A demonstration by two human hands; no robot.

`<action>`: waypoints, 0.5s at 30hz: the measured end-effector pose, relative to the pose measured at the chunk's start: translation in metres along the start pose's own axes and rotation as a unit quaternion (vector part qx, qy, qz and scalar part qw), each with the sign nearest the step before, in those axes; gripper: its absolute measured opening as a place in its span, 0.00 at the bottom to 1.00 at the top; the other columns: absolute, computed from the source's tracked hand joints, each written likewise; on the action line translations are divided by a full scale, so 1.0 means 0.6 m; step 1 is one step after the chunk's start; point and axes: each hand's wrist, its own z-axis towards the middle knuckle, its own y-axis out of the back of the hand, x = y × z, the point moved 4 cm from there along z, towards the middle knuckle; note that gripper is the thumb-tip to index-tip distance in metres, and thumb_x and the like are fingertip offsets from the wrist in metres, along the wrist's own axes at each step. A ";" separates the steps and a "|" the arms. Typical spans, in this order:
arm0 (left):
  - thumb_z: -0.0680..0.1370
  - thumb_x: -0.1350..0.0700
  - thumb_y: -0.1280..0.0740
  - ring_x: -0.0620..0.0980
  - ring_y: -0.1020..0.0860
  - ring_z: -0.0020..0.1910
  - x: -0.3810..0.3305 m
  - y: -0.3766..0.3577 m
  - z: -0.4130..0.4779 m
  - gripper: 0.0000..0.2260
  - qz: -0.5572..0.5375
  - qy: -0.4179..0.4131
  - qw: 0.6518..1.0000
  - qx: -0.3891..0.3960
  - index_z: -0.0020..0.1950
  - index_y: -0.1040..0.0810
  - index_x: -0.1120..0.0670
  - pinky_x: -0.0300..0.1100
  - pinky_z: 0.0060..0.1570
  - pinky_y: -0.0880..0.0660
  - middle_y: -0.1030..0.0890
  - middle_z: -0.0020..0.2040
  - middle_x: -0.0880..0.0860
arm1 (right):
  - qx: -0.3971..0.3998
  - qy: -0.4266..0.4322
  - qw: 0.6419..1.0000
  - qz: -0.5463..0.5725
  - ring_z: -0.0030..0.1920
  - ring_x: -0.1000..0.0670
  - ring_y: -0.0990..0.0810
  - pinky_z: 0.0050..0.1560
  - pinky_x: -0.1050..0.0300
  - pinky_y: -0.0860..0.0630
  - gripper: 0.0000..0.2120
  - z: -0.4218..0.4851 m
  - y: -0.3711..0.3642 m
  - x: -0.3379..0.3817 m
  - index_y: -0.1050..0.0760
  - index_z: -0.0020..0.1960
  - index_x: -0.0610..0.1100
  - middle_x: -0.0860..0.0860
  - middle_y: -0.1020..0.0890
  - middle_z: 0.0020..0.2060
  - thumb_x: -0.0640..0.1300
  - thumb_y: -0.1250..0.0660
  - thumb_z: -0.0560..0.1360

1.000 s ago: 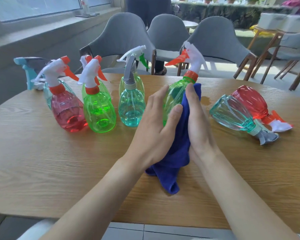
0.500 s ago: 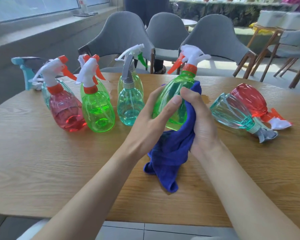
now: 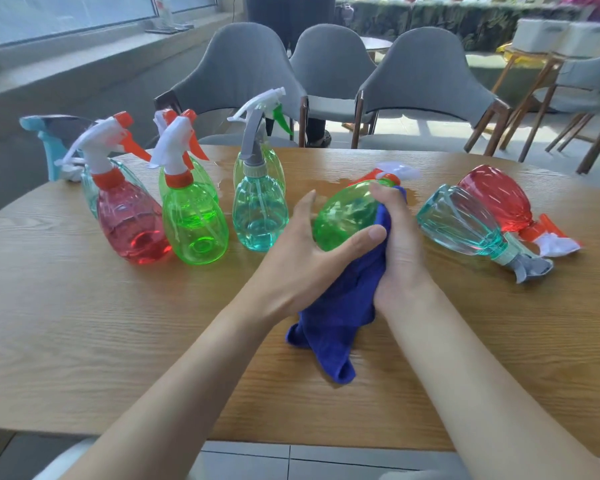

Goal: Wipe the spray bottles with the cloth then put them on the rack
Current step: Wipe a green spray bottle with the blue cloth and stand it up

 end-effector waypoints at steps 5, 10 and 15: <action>0.75 0.56 0.18 0.35 0.15 0.54 0.028 -0.016 0.004 0.31 0.031 -0.055 0.995 0.073 0.66 0.31 0.31 0.36 0.57 0.19 0.12 0.51 0.37 | -0.084 0.011 0.995 0.056 0.39 0.46 0.15 0.40 0.54 0.17 0.17 0.018 0.029 0.016 0.20 0.49 0.45 0.46 0.16 0.42 0.59 0.25 0.75; 0.81 0.64 0.31 0.42 0.17 0.52 0.037 -0.005 0.024 0.12 0.077 -0.122 0.990 0.009 0.61 0.18 0.50 0.43 0.57 0.23 0.13 0.50 0.42 | -0.061 0.064 0.996 0.027 0.50 0.41 0.16 0.52 0.46 0.17 0.21 0.036 0.033 0.018 0.23 0.58 0.44 0.42 0.19 0.51 0.52 0.21 0.72; 0.87 0.58 0.38 0.42 0.20 0.53 0.037 -0.018 0.018 0.10 0.103 -0.108 0.989 -0.016 0.65 0.20 0.50 0.30 0.52 0.29 0.16 0.53 0.44 | -0.068 0.138 0.987 -0.035 0.51 0.43 0.20 0.54 0.45 0.21 0.22 0.039 0.039 0.036 0.23 0.58 0.47 0.45 0.22 0.50 0.51 0.20 0.69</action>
